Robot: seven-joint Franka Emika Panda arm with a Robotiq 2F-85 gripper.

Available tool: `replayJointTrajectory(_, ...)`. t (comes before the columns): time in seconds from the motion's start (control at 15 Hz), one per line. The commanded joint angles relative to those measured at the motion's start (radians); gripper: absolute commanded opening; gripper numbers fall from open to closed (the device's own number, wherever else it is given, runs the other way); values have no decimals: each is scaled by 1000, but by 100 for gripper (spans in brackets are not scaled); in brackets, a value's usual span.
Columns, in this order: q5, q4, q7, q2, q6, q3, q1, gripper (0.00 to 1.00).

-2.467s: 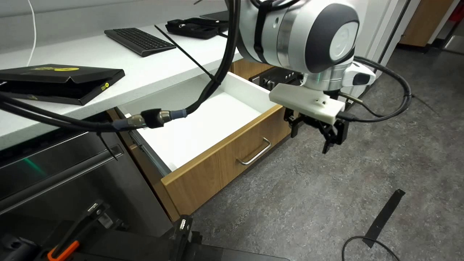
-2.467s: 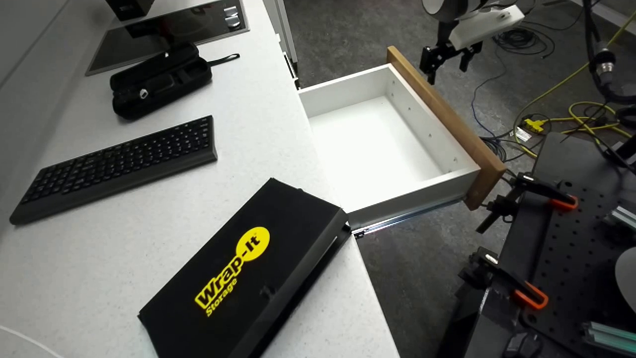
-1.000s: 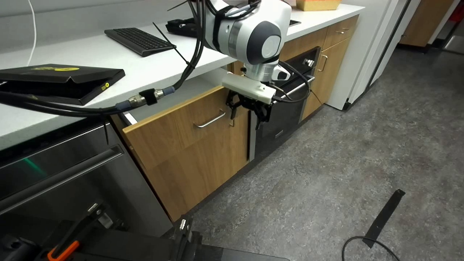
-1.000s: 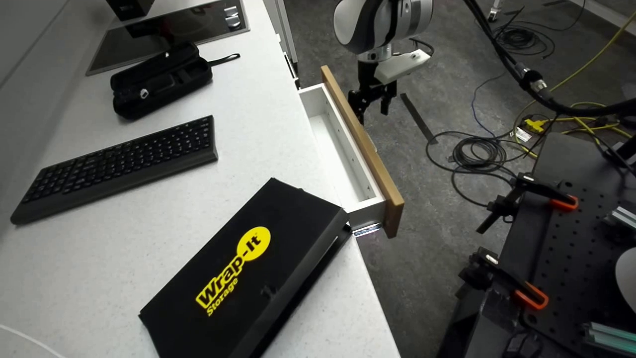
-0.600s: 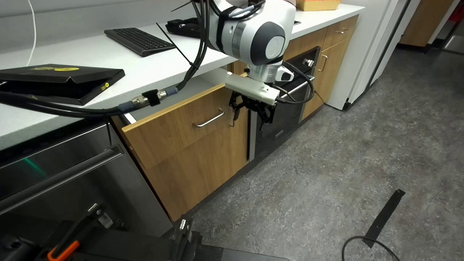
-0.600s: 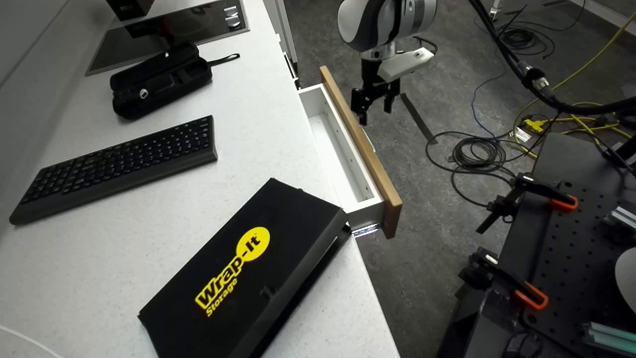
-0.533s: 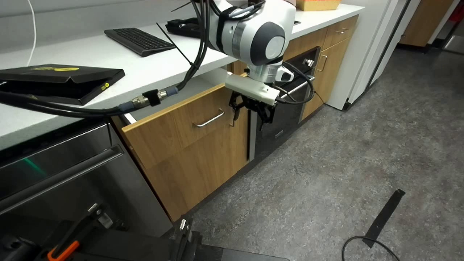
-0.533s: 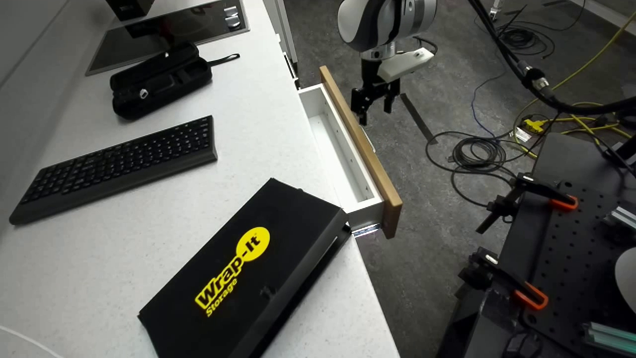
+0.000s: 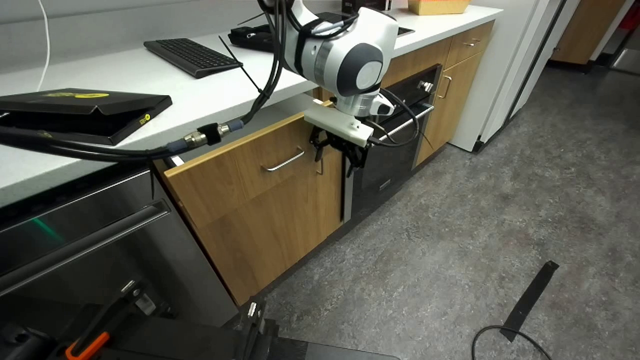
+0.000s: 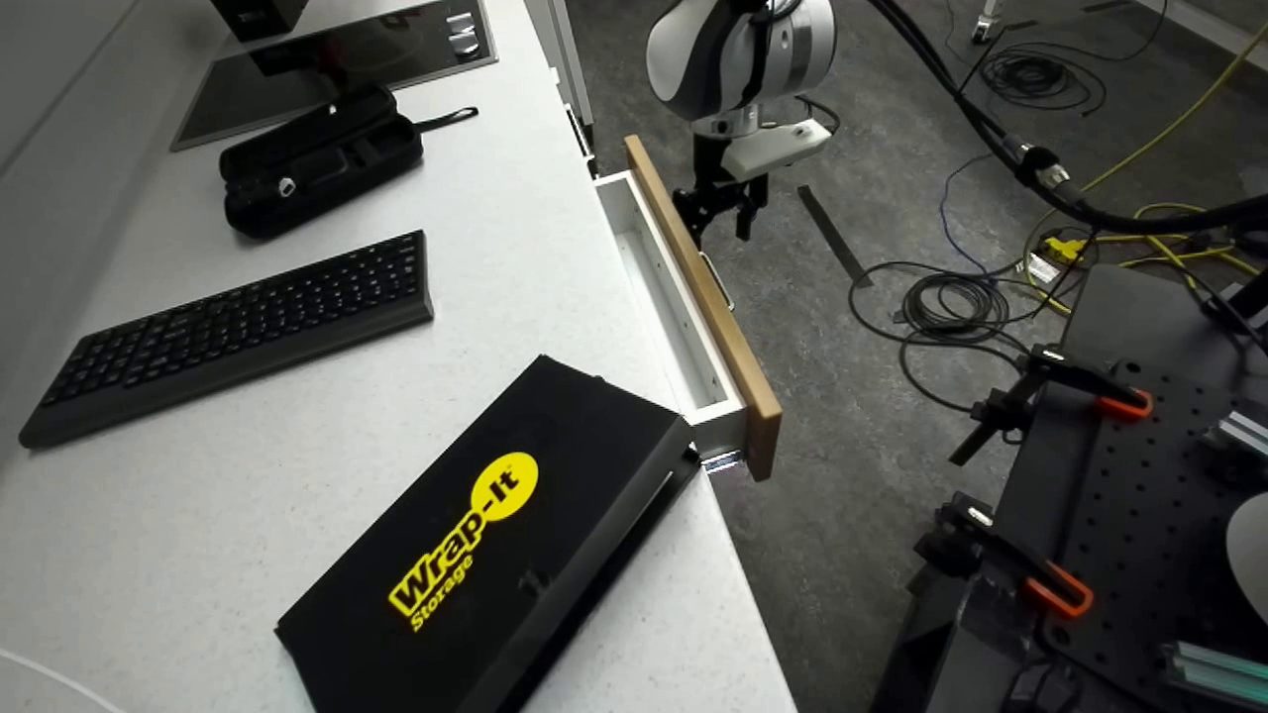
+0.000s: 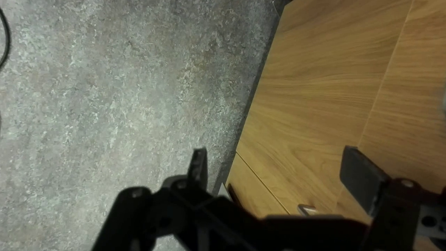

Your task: Close the drawer

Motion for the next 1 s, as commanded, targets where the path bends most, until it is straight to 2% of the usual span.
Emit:
replayJointTrajectory(0.0, 29, 81, 9, 64, -6, 43, 28, 100)
replayJointTrajectory(0.53, 27, 134, -15, 91, -1, 124, 91, 100)
replayJointTrajectory(0.8, 30, 135, -24, 83, -43, 127, 88, 100)
replayJointTrajectory(0.87, 5, 110, -21, 72, -2, 76, 78, 100)
replayJointTrajectory(0.93, 5, 110, -21, 72, -5, 74, 77, 100)
